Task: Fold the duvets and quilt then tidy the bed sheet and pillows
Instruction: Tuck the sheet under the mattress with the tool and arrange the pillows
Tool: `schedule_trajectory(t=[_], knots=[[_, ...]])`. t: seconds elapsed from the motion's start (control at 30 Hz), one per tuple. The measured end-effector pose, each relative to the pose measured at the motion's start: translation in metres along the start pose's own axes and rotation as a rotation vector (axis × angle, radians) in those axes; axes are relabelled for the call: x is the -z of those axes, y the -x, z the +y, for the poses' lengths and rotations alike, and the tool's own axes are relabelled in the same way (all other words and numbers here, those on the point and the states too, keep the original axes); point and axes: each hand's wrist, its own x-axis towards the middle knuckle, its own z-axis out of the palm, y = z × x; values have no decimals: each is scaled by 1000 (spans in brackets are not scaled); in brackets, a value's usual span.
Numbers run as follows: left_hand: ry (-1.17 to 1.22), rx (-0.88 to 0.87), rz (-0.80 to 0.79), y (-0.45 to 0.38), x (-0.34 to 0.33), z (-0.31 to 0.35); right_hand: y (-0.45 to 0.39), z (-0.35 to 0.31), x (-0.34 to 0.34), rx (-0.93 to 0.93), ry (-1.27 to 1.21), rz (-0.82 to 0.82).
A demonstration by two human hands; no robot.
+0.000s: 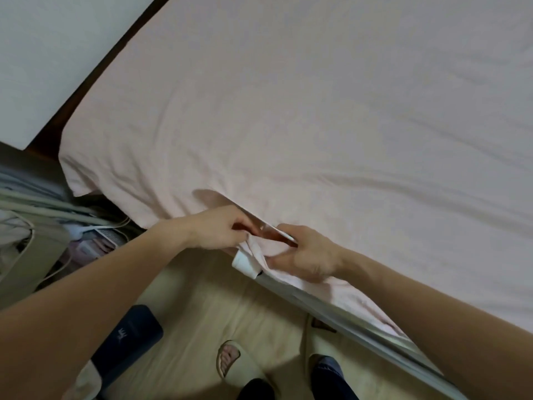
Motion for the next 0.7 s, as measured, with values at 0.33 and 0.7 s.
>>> schedule_trajectory(t=[0.33,0.7], knots=[[-67,112,87,-21,-9,2,7,-4,-4,-4,-180,13],[-47,124,118,-20,-17,-18,-32,8,-26,-86,397,304]])
